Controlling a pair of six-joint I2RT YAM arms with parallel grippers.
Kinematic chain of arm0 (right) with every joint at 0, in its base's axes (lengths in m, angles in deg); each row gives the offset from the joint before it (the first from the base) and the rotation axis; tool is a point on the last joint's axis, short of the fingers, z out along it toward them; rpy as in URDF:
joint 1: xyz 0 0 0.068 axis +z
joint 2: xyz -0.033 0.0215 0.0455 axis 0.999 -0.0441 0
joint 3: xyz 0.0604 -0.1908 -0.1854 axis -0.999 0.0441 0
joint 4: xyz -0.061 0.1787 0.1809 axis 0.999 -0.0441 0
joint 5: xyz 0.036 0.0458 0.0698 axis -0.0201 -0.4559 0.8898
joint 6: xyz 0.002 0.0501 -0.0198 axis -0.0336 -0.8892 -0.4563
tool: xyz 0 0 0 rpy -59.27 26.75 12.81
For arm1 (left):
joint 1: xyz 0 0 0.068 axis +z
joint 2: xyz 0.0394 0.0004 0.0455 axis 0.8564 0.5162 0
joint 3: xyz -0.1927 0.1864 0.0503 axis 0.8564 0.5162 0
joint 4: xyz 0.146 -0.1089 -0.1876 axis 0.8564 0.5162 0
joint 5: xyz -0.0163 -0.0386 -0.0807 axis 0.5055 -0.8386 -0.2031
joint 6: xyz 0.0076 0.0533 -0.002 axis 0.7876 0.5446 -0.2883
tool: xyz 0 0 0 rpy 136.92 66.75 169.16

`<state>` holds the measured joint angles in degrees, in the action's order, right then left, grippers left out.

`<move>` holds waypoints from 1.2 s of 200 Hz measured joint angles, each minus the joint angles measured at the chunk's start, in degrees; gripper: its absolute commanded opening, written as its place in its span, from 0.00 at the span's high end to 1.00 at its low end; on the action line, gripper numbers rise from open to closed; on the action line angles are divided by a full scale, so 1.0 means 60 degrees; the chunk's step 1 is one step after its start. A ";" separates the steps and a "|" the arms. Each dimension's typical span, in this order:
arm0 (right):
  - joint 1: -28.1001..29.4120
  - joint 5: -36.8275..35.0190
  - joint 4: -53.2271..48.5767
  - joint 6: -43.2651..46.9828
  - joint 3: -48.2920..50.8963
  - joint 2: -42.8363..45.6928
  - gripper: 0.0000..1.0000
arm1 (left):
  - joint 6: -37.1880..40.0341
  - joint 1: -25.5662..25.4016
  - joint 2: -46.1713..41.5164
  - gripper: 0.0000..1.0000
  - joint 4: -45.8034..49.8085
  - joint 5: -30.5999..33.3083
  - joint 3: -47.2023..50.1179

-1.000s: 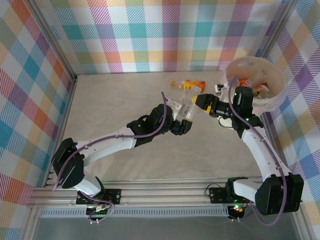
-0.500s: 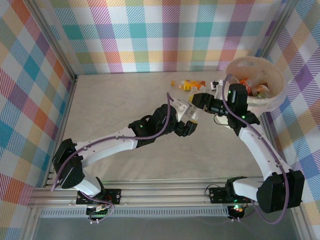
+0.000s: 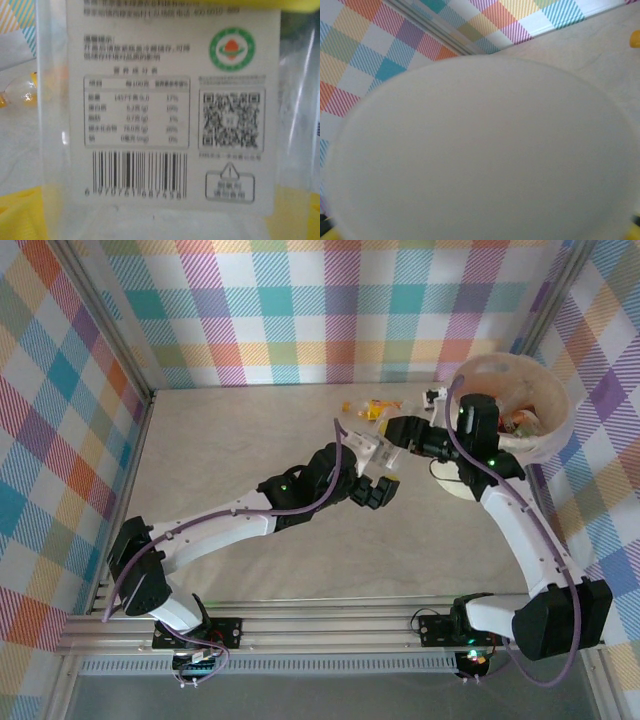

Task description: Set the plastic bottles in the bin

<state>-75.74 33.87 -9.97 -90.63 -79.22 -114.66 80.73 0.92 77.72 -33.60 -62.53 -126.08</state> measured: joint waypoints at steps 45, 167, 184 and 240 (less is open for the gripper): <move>0.0000 -0.0903 -0.0776 0.0896 -0.1268 -0.0302 0.66 | -0.0237 0.0000 -0.1683 0.00 -0.0219 0.0903 0.1140; -0.0004 -0.6247 -0.1111 0.4193 -0.3905 -0.0404 0.65 | -0.2477 0.0302 -0.3595 0.00 0.0878 0.6102 0.2845; -0.0004 -0.7369 -0.1220 0.4838 -0.4382 -0.0579 0.67 | -0.2765 0.0393 -0.3683 0.00 0.1053 0.6346 0.2896; -0.0554 -0.9861 -0.2361 0.6120 -0.6018 -0.1694 0.67 | -0.3592 0.0663 -0.4313 0.00 0.1723 0.6816 0.3457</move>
<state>-79.07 -25.30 -24.13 -53.91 -115.33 -124.82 59.18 4.90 51.84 -23.27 -21.63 -105.34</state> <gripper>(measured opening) 0.559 0.998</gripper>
